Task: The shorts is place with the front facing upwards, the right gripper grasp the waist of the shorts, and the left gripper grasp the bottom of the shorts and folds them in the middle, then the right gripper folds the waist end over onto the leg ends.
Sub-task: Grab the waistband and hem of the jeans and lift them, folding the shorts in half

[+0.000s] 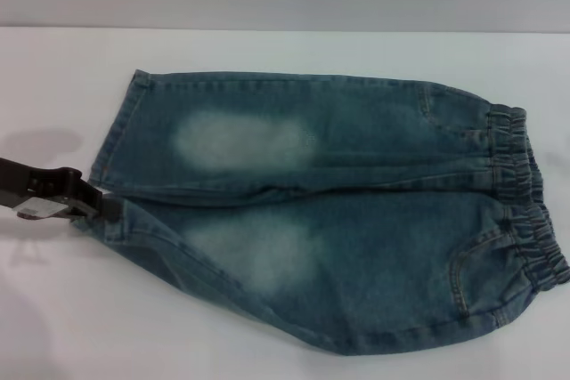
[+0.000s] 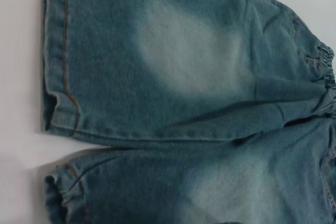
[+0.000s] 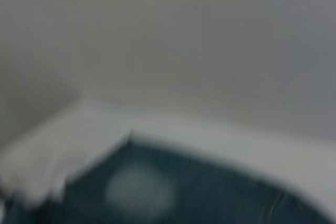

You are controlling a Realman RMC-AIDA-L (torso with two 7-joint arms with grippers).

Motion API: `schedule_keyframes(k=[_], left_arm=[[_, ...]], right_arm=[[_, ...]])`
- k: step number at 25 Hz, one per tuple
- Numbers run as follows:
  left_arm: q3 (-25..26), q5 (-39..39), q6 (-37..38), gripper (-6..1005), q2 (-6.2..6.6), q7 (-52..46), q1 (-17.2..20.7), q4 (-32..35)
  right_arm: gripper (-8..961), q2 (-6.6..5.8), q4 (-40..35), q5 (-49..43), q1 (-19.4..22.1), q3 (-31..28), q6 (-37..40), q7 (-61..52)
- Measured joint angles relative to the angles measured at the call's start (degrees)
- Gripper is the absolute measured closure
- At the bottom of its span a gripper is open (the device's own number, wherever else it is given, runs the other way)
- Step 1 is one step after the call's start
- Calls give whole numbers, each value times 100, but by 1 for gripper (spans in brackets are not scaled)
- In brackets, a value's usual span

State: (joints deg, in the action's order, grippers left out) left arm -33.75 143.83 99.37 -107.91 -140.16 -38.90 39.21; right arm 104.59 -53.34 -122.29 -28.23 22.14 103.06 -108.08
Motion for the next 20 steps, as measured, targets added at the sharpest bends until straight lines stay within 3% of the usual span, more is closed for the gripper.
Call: schedule_keyframes(k=[3,6,20], left_arm=[[4,-6,6,982,16,10,-50,5],[4,-15,-5,982,8,22,-76,7],[0,-151,-41,981,-27,39,-57,0]], right_arm=[[344,-102,-149,-989,-452,335,362,-161],[344,-104,-206,-1714,-742,742,507,-203],[343,175,-253,-2678,-971,2882,630,67]])
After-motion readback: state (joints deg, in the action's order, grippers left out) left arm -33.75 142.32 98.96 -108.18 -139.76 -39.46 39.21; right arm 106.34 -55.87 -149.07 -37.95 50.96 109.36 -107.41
